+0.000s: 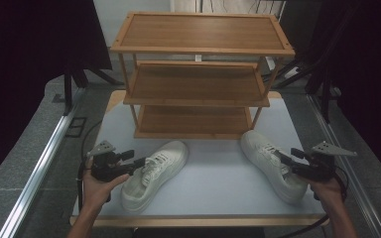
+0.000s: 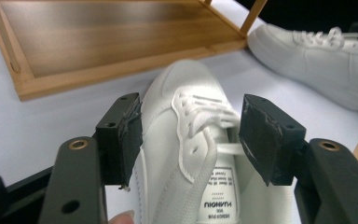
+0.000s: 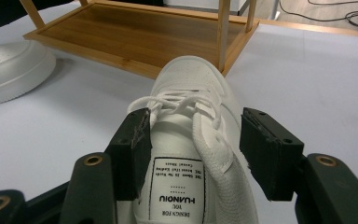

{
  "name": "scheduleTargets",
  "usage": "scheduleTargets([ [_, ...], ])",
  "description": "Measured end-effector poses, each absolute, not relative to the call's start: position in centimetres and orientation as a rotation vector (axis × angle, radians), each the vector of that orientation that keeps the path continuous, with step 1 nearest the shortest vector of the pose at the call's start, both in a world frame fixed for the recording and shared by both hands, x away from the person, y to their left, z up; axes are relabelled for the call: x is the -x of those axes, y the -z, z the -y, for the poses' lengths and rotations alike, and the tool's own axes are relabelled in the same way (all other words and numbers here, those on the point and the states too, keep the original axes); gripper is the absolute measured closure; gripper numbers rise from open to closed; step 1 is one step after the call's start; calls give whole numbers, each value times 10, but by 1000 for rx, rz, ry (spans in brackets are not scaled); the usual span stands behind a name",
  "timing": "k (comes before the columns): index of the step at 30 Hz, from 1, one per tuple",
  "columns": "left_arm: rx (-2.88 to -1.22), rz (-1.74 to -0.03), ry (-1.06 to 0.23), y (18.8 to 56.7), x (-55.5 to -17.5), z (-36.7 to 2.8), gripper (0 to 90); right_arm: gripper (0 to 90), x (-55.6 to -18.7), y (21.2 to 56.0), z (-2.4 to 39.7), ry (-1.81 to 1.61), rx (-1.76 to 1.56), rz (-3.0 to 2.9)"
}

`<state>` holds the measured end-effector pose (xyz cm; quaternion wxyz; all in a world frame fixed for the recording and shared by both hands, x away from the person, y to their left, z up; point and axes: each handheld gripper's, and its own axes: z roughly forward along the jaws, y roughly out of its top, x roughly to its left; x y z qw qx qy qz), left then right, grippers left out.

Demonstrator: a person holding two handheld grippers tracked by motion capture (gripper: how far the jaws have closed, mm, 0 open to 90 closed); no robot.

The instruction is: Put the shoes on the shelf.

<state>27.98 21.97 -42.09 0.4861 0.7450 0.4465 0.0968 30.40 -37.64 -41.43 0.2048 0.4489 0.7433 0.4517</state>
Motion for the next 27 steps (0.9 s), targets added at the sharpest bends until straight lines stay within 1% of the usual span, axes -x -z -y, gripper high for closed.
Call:
scheduleTargets([
  [9,-1884,-1092,-238,435,-286,-210,408,435,-309,423,375,-1239,-1247,-2098],
  [16,-1947,-1118,-276,445,-292,-201,432,458,-315,426,375,-1188,-1221,-2144],
  [22,-1955,-1134,-270,448,-297,-199,433,493,-327,431,376,-1116,-1222,-2194],
  [24,-1958,-1136,-279,448,-297,-198,442,506,-333,432,376,-1096,-1216,-2208],
  [27,-1996,-1128,-281,449,-298,-196,498,536,-340,434,375,-1098,-1197,-2221],
])
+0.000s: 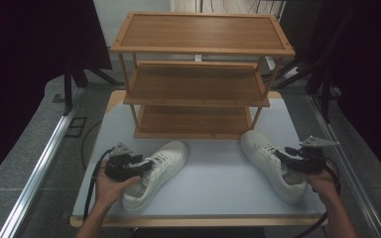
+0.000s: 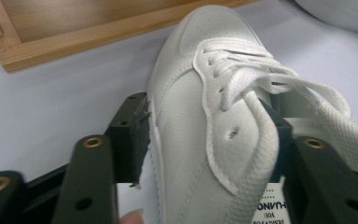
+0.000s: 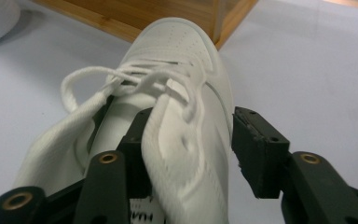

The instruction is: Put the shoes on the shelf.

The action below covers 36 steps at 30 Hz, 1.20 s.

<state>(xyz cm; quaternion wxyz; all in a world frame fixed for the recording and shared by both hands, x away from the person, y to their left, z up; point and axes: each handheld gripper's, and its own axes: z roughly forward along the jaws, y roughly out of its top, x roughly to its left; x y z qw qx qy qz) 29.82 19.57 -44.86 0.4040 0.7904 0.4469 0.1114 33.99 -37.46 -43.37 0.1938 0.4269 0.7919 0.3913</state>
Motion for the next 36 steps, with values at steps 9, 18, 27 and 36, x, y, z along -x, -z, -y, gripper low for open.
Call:
scheduleTargets([
  [9,-2028,-1117,-279,449,-301,-190,735,738,-345,439,375,-1036,-1200,-2217],
  [18,-2027,-1097,-312,450,-299,-189,821,822,-345,440,376,-1039,-1197,-2202],
  [27,-1953,-1086,-270,446,-296,-194,819,829,-338,438,382,-1154,-1218,-2150],
  [36,-1657,-1015,-99,428,-286,-207,818,832,-318,432,392,-1440,-1339,-2035],
])
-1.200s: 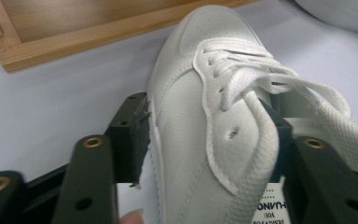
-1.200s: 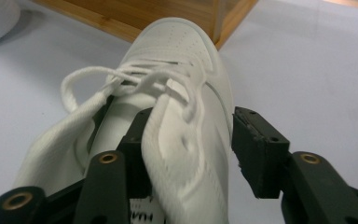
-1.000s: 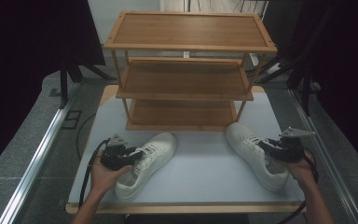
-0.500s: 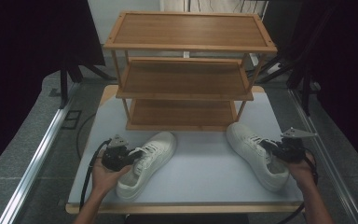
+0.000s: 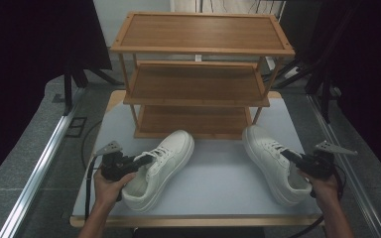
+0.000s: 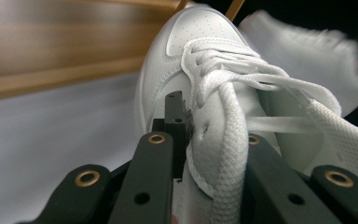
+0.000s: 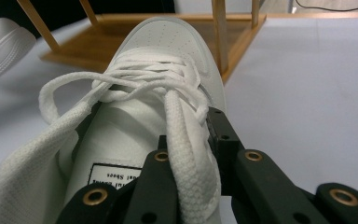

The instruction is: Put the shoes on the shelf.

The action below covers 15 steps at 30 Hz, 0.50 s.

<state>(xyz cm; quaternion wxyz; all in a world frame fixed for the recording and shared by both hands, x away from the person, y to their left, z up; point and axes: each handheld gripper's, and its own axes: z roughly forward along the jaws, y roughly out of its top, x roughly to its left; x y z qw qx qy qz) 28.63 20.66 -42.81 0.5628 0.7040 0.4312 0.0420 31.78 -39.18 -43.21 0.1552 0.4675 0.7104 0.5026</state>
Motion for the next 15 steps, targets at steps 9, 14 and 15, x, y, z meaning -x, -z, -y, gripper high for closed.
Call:
scheduleTargets([
  [9,-1500,-1005,-79,416,-285,-212,818,833,-307,422,388,-1569,-1373,-1952],
  [14,-1459,-1011,-82,412,-285,-214,817,834,-303,417,387,-1656,-1424,-1891],
  [15,-1452,-1011,-78,412,-285,-215,817,834,-303,417,387,-1656,-1424,-1891],
])
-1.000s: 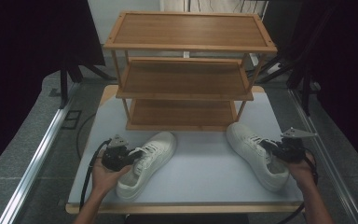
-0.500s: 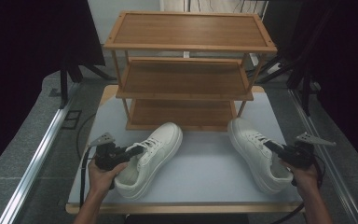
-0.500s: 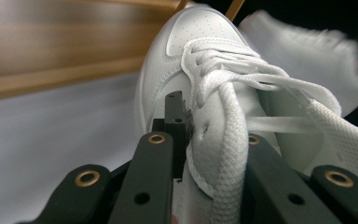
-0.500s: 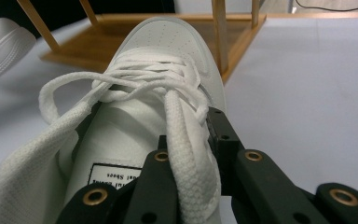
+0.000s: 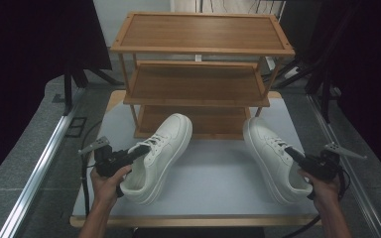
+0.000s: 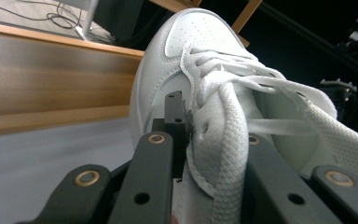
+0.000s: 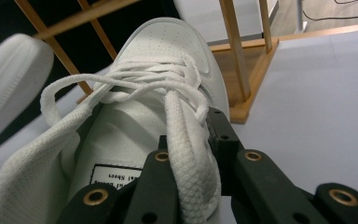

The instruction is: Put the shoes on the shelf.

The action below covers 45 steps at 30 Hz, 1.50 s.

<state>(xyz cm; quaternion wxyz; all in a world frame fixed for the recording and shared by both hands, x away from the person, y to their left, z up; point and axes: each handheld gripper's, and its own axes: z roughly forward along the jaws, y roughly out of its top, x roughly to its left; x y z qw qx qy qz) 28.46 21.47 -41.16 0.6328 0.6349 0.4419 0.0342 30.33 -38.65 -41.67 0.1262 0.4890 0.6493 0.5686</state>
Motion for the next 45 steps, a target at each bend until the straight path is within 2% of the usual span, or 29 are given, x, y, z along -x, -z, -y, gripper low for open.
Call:
scheduleTargets([
  [10,-1413,-998,-49,406,-286,-212,816,834,-298,406,379,-1723,-1411,-1859],
  [24,-1357,-949,-48,388,-291,-200,817,834,-291,369,355,-1816,-1340,-1824],
  [45,-1308,-917,-65,359,-313,-178,817,834,-300,343,323,-1882,-1301,-1784],
])
